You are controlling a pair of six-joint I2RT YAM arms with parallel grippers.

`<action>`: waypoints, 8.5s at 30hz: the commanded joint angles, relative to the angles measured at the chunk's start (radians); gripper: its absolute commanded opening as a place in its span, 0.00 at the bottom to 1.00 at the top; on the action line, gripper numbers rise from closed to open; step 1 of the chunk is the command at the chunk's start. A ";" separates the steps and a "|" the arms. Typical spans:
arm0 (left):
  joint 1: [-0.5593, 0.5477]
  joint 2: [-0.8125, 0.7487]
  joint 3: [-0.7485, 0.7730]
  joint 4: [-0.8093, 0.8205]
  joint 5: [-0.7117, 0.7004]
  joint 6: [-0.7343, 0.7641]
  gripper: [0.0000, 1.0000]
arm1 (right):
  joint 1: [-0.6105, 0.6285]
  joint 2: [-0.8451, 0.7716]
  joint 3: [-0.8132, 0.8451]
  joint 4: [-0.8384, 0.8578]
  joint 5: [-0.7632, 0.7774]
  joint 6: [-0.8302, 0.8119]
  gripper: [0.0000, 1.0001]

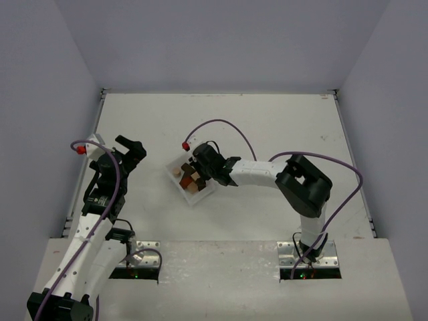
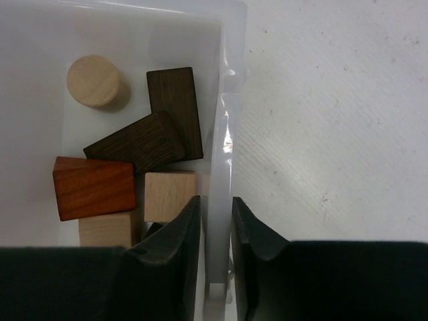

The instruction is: Build the wood block tower

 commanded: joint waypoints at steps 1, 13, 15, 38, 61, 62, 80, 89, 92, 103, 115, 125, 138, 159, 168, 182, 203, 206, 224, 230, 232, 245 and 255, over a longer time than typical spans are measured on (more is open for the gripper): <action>0.007 0.000 0.049 0.019 -0.009 -0.012 1.00 | 0.003 -0.003 0.037 0.024 0.025 -0.026 0.10; 0.009 0.001 0.051 0.012 -0.026 -0.021 1.00 | -0.023 -0.132 0.029 0.061 0.397 -0.404 0.00; 0.007 0.006 0.051 0.012 -0.027 -0.022 1.00 | -0.035 -0.161 0.008 0.108 0.438 -0.484 0.00; 0.007 0.046 0.064 0.004 -0.045 -0.039 1.00 | -0.259 -0.160 -0.137 0.395 0.458 -1.419 0.00; 0.007 0.063 0.063 0.011 -0.021 -0.042 1.00 | -0.253 0.045 -0.234 0.929 0.679 -1.981 0.00; 0.007 0.064 0.063 0.012 -0.021 -0.042 1.00 | -0.251 0.059 -0.236 0.947 0.697 -2.002 0.00; 0.006 0.074 0.061 0.019 -0.005 -0.037 1.00 | -0.199 0.136 -0.260 1.010 0.777 -2.153 0.00; 0.006 0.077 0.062 0.022 0.001 -0.035 1.00 | -0.167 0.116 -0.267 1.026 0.817 -2.191 0.00; 0.007 0.077 0.062 0.022 0.002 -0.034 1.00 | -0.165 0.107 -0.270 1.025 0.824 -2.192 0.00; 0.007 0.074 0.062 0.022 0.009 -0.028 1.00 | -0.166 0.073 -0.275 1.027 0.830 -2.183 0.00; 0.007 0.068 0.062 0.022 0.008 -0.026 1.00 | -0.280 0.048 -0.174 1.029 0.834 -2.067 0.04; 0.007 0.080 0.064 0.025 0.002 -0.026 1.00 | -0.447 0.008 0.001 1.029 0.826 -1.700 0.00; 0.007 0.108 0.067 0.053 0.026 -0.007 1.00 | -0.910 0.032 0.495 -0.487 -0.133 -0.201 0.00; 0.006 0.131 0.060 0.107 0.093 0.022 1.00 | -1.094 0.170 0.477 -0.432 -0.335 -0.098 0.44; 0.007 0.127 0.080 0.102 0.165 0.037 1.00 | -1.088 -0.006 0.468 -0.495 -0.317 -0.120 0.99; -0.067 0.346 0.188 0.088 0.466 0.084 1.00 | -0.603 -0.480 0.075 -0.384 -0.040 0.062 0.99; -0.242 0.426 0.165 0.088 0.300 0.101 1.00 | -0.236 -0.448 -0.312 -0.085 -0.116 0.030 0.99; -0.243 0.403 0.148 0.097 0.321 0.104 1.00 | -0.233 -0.339 -0.239 -0.102 -0.072 0.044 0.99; -0.241 0.353 0.106 0.134 0.345 0.101 1.00 | -0.232 -0.072 -0.100 -0.066 -0.193 -0.009 0.51; -0.241 0.364 0.105 0.133 0.352 0.085 1.00 | -0.233 -0.099 -0.148 -0.042 -0.207 -0.017 0.44; -0.241 0.369 0.107 0.132 0.358 0.081 1.00 | -0.233 -0.101 -0.151 -0.041 -0.212 -0.026 0.42; -0.248 0.416 0.082 0.237 0.588 0.040 1.00 | -0.233 -0.304 -0.304 0.186 -0.470 0.128 0.18; -0.369 0.472 0.100 0.323 0.584 -0.002 0.96 | -0.233 -0.413 -0.344 0.258 -0.726 0.269 0.20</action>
